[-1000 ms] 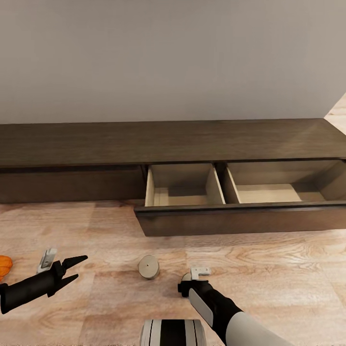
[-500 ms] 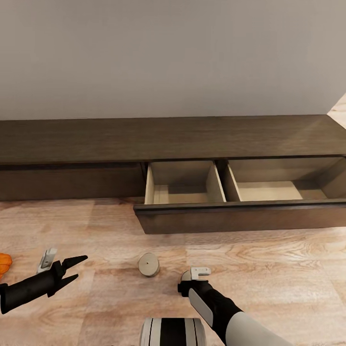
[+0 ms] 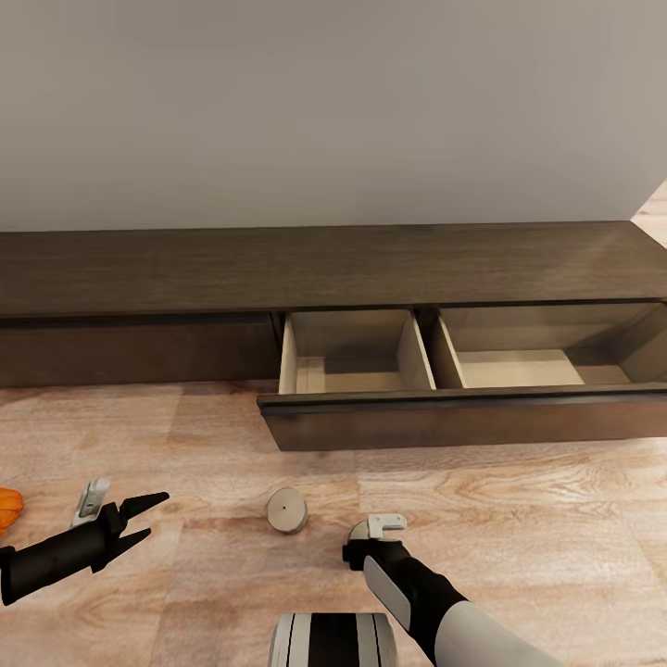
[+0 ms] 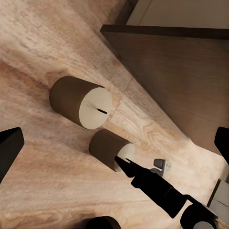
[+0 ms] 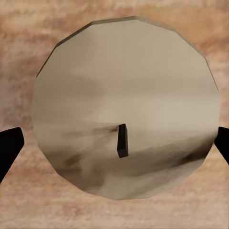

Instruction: Place each of the two pumpkins and all three candles from the living room inside a cabinet in the living room (use any cabinet), then make sure every cabinet is closed, and position the cauldron so it is next to a table in the living room.

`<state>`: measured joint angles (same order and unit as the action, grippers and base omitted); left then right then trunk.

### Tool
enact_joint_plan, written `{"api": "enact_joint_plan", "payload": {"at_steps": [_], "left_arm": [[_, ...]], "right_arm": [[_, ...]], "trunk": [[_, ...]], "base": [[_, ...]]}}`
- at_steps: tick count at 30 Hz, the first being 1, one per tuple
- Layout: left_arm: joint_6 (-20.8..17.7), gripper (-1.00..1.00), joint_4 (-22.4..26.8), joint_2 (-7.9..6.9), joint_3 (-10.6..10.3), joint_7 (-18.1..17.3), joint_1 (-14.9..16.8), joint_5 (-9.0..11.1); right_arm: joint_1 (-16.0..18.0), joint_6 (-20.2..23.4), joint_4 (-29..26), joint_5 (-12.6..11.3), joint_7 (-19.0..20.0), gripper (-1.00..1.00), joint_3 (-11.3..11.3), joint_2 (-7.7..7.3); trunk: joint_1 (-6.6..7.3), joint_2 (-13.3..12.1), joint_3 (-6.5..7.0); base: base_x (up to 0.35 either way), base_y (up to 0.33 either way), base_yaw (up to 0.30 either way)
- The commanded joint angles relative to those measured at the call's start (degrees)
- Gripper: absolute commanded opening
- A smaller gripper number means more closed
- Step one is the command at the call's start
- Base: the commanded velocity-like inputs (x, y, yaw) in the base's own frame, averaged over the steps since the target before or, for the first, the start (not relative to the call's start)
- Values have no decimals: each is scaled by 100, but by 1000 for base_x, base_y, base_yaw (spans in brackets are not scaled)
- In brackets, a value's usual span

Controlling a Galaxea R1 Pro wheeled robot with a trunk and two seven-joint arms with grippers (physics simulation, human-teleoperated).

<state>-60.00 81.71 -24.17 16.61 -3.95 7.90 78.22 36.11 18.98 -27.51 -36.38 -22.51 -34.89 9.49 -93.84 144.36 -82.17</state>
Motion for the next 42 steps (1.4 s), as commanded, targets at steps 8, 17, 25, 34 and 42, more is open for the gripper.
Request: {"api": "enact_joint_plan", "payload": {"at_steps": [8, 17, 25, 34, 42], "left_arm": [[0, 100, 2, 6, 0, 0, -1, 0], [0, 100, 1, 8, -2, 0, 0, 0], [0, 100, 1, 9, 0, 0, 0, -4], [0, 100, -2, 9, 0, 0, -1, 0], [0, 100, -3, 9, 0, 0, -1, 0]], "right_arm": [[-3, -8, 1, -1, 1, 100, 0, 0], [-1, -9, 2, -1, 1, -100, 0, 0], [-1, -5, 4, -2, 1, -100, 0, 0], [-4, -7, 1, -2, 1, -100, 0, 0], [-4, -7, 5, -1, 1, -100, 0, 0]], "trunk": [[0, 0, 0], [0, 0, 0], [0, 0, 0], [0, 0, 0], [8, -4, 66]], "base": [[0, 0, 0], [0, 0, 0], [0, 0, 0], [0, 0, 0], [0, 0, 0]]}}
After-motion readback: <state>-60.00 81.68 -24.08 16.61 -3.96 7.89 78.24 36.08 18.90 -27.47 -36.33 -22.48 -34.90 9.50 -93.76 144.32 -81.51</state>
